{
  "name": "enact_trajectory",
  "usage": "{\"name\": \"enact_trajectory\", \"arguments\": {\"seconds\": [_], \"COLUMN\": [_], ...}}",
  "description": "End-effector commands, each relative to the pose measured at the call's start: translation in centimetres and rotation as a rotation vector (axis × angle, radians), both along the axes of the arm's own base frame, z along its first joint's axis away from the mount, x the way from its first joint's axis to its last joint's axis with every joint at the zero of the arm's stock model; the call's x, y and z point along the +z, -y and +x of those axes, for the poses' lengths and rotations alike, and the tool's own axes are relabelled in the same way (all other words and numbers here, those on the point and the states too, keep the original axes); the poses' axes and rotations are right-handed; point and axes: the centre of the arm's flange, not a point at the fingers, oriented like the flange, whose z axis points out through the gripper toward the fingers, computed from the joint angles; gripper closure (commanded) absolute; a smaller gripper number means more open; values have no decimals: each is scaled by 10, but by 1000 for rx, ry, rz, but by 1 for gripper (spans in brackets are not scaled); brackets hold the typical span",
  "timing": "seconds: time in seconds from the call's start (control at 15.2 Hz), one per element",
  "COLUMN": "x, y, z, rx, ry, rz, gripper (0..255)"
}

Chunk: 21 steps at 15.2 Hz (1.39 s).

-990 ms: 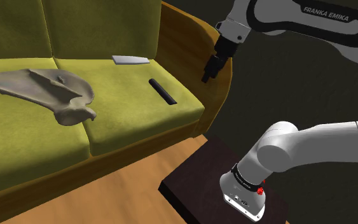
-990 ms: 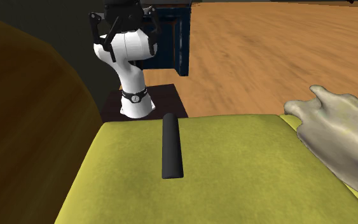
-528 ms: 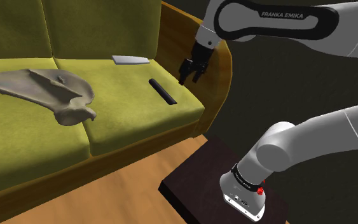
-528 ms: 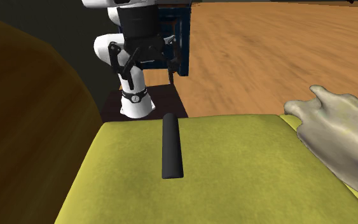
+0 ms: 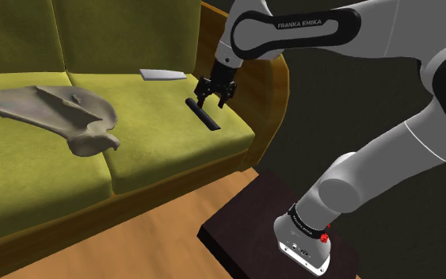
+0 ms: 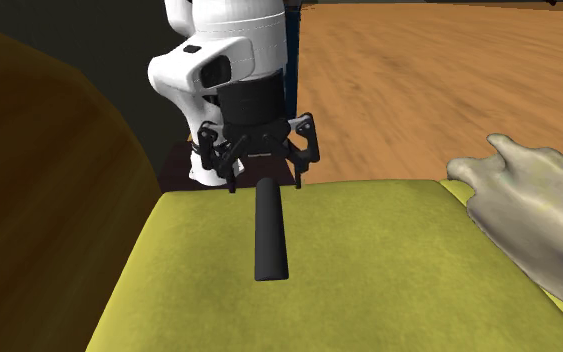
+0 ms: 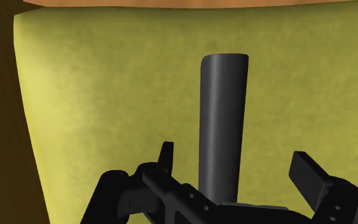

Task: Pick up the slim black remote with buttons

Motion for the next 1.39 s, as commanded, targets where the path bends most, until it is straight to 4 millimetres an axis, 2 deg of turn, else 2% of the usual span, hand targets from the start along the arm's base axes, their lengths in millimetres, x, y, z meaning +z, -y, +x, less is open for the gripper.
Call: {"name": "enact_trajectory", "arguments": {"seconds": [0.0, 0.33, 0.46, 0.53, 1.12, 1.32], "x": [-12, -38, -42, -42, -42, -26], "y": [-1, -1, -1, -2, -1, -1], "z": [6, 6, 5, 5, 6, 6], "rx": [-11, -11, -11, -11, -11, -11], "ry": [0, 0, 0, 0, 0, 0], "rz": [2, 2, 2, 2, 2, 2], "gripper": [0, 0, 0, 255, 255, 255]}}
